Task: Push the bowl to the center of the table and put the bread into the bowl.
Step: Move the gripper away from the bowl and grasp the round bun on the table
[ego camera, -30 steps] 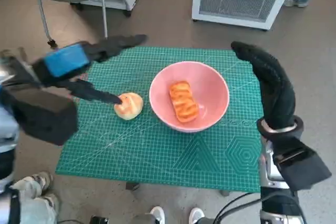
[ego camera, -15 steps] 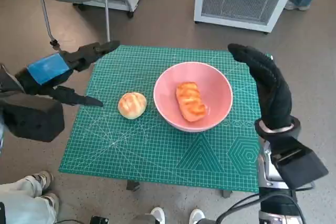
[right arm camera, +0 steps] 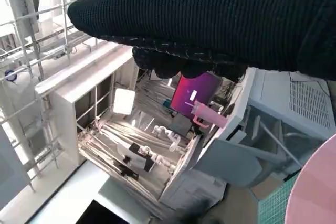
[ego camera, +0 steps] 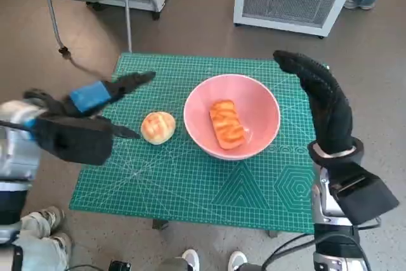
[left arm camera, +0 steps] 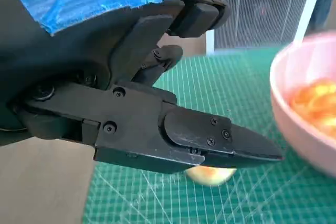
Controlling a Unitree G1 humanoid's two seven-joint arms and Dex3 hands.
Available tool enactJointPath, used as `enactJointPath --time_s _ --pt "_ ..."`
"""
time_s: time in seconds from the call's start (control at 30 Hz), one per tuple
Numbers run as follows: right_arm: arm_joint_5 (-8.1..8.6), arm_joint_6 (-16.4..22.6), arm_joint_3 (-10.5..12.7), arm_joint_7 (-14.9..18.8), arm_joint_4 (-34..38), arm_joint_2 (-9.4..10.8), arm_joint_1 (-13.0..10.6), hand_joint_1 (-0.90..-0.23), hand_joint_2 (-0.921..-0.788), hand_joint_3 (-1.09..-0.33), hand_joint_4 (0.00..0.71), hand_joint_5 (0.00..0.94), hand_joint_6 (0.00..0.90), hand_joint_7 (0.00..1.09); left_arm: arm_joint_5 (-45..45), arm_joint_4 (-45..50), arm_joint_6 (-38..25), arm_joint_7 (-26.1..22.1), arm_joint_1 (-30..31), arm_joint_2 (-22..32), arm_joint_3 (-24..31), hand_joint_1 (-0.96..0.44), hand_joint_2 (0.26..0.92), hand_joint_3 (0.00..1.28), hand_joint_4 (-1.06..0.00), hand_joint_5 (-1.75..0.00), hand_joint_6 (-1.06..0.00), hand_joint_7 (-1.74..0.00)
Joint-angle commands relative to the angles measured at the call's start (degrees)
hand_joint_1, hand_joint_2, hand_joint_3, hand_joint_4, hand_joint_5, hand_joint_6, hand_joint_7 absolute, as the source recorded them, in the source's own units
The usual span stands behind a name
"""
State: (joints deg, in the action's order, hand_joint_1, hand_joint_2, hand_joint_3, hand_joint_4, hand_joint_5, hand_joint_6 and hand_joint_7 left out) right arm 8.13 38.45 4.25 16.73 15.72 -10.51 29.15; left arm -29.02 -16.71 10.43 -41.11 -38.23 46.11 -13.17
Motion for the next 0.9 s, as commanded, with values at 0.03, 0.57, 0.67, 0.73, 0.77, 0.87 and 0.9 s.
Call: enactJointPath --time_s 0.03,0.57,0.67,0.73,0.77,0.87,0.9 --pt "0.44 -0.83 0.11 0.67 0.55 -0.47 -0.37 -0.645 -0.921 -0.818 0.201 0.0 -0.001 0.64 -3.88 -4.92 0.25 2.17 -3.42 -1.87 -3.37 -0.37 0.746 0.0 0.0 0.0 -0.11 -0.01" --pt "0.69 -1.61 0.93 0.36 -1.58 -1.67 -1.35 -0.657 -0.921 -0.819 0.199 0.0 -0.001 0.63 -11.17 -23.92 1.35 8.22 -11.28 -9.71 -11.9 -0.28 0.742 0.0 -0.01 0.0 -0.14 -0.02" --pt "0.38 -1.79 1.07 0.11 -2.21 -1.76 -1.62 -0.657 -0.921 -0.819 0.199 0.0 -0.001 0.63 -11.44 -26.93 2.35 9.22 -12.18 -10.86 -12.82 -0.25 0.741 0.0 -0.03 -0.01 -0.15 -0.03" --pt "0.12 -1.81 1.16 -0.05 -2.53 -1.79 -1.79 -0.657 -0.921 -0.82 0.199 0.0 -0.001 0.63 -11.83 -28.43 3.05 9.78 -12.65 -11.38 -13.52 -0.23 0.74 0.0 -0.05 -0.02 -0.18 -0.03" --pt "-0.01 -1.79 1.18 -0.12 -2.51 -1.77 -1.77 -0.657 -0.921 -0.82 0.199 0.0 -0.001 0.63 -12.04 -29.19 3.37 10.08 -12.94 -11.59 -13.85 -0.21 0.74 0.0 -0.07 -0.02 -0.2 -0.04" --pt "-0.44 -1.61 1.3 -0.35 -2.44 -1.77 -1.71 -0.657 -0.921 -0.82 0.199 0.0 -0.001 0.63 -13.03 -30.93 3.56 10.62 -13.71 -12.06 -15.12 -0.17 0.744 0.0 -0.12 -0.03 -0.25 -0.06" --pt "-0.55 -1.56 1.34 -0.42 -2.45 -1.79 -1.72 -0.656 -0.921 -0.82 0.199 0.0 -0.001 0.63 -13.33 -31.33 3.59 10.77 -13.9 -12.13 -15.51 -0.14 0.751 0.0 -0.16 -0.03 -0.3 -0.08"
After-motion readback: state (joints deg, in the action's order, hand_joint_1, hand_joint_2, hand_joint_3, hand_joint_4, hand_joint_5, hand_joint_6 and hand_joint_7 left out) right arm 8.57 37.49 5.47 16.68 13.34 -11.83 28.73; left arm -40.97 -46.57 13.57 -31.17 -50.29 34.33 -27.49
